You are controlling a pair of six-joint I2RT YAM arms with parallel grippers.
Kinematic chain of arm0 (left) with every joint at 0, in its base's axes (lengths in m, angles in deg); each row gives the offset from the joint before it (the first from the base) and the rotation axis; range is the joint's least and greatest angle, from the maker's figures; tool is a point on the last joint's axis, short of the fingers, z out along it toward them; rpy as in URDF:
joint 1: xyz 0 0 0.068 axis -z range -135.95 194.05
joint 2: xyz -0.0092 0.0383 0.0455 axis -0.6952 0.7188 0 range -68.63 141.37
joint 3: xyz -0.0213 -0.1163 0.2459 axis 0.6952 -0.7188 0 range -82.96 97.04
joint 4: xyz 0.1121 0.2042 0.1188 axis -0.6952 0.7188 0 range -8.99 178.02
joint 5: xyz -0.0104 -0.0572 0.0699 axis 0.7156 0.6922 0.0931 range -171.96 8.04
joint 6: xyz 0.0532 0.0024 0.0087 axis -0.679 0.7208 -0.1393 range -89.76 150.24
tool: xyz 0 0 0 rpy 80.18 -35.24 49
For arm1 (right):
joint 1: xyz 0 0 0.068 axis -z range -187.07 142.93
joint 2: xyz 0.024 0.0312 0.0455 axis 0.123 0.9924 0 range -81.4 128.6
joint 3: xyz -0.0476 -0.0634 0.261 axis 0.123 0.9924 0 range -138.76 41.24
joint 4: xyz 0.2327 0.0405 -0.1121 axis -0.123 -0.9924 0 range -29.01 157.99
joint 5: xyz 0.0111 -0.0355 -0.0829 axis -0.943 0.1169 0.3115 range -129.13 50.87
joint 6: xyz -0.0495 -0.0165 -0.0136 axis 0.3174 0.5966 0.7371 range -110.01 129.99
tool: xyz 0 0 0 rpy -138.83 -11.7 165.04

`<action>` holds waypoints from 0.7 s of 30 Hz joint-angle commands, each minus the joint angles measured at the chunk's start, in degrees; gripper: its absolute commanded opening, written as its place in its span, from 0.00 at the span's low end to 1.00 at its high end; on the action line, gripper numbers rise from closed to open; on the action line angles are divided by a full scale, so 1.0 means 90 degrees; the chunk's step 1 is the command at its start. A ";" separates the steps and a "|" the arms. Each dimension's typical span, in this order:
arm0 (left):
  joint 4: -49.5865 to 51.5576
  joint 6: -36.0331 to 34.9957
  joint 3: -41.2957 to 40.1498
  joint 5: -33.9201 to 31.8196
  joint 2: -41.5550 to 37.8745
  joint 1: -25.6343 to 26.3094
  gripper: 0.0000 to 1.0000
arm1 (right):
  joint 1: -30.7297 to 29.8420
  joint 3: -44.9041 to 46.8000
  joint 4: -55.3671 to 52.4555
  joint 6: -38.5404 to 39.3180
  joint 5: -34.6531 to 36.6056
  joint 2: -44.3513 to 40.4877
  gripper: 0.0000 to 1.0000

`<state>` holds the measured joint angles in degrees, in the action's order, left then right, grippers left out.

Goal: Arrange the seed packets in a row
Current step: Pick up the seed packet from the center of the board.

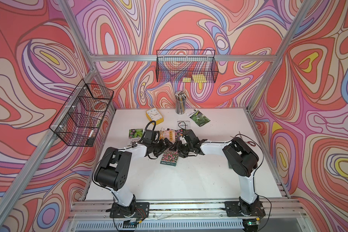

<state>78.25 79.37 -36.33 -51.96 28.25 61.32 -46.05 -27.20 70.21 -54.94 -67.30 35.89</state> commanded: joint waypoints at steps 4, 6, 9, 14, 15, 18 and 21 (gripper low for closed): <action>0.1418 0.0013 -0.0204 -0.0273 0.0149 0.0225 0.93 | -0.0016 -0.0134 -0.0900 0.0536 0.0624 0.0162 0.34; 0.1719 -0.0119 -0.0029 -0.0469 -0.0026 0.0225 0.93 | -0.0020 -0.0197 -0.1234 0.0721 0.0695 0.0100 0.28; 0.2270 -0.0356 0.0269 -0.0743 -0.0344 0.0220 0.94 | -0.0025 -0.0068 -0.1296 0.0799 0.0766 -0.0066 0.18; 0.3232 -0.0803 0.0865 -0.1302 -0.1235 0.0228 0.95 | -0.0247 -0.0070 -0.1185 0.1024 0.0888 -0.0375 0.00; 0.3396 -0.0868 0.0964 -0.1425 -0.1419 0.0228 0.96 | -0.0324 -0.0138 -0.1176 0.1086 0.0901 -0.0377 0.00; 0.3843 -0.0991 0.1242 -0.1817 -0.1969 0.0223 0.98 | -0.0660 -0.0412 -0.0953 0.1178 0.0860 -0.0311 0.00; 0.4070 -0.1161 0.1430 -0.2042 -0.2553 0.0212 0.99 | -0.1013 -0.0866 -0.0798 0.1213 0.0861 -0.0025 0.00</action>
<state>108.22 71.65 -24.99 -65.81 8.99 63.23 -52.45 -31.27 61.14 -45.87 -60.22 34.36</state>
